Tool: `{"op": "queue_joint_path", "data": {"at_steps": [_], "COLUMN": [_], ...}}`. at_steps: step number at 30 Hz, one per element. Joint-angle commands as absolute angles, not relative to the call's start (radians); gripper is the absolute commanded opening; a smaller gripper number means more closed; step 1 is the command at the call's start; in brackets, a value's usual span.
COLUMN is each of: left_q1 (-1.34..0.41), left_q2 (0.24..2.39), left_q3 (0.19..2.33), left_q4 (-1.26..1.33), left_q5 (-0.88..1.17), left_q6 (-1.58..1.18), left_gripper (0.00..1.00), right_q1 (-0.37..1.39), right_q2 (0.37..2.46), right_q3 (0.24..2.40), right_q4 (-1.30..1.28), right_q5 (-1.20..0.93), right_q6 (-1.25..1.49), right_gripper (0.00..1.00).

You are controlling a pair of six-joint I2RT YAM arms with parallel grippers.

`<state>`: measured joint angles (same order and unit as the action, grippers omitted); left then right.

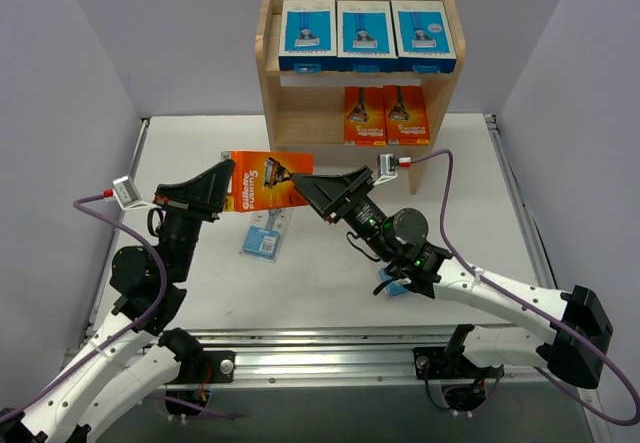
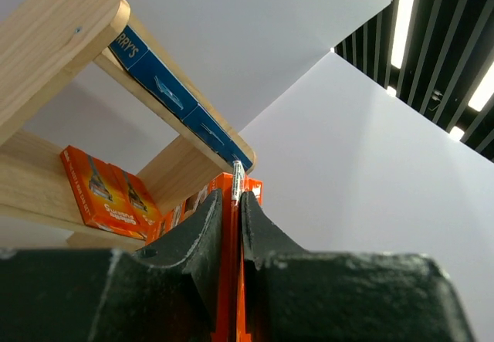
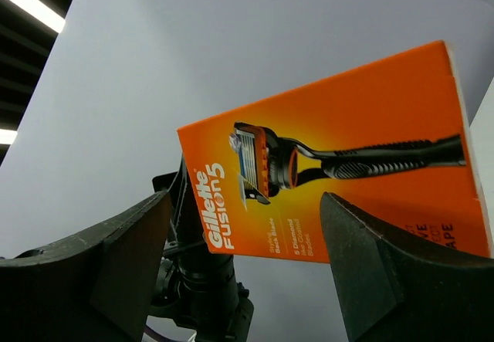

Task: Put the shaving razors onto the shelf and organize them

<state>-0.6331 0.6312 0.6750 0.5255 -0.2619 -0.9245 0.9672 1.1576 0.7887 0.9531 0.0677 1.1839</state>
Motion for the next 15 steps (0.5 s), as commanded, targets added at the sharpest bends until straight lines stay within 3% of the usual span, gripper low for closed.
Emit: {"op": "queue_joint_path", "data": {"at_steps": [1, 15], "left_q1": [-0.632, -0.632], "left_q2": [0.621, 0.667], "left_q3": [0.733, 0.764], "left_q4": [0.555, 0.594], "left_q5": [-0.282, -0.336], "left_q6": [-0.874, -0.879], "left_gripper": [0.02, 0.02], "right_q1": [0.989, 1.051], "right_q2": [1.137, 1.241], "right_q3": [0.772, 0.687], "right_q4": [0.994, 1.178], "right_q5": [0.091, 0.091], "right_q6": [1.209, 1.324], "right_gripper": [0.73, 0.75]}}
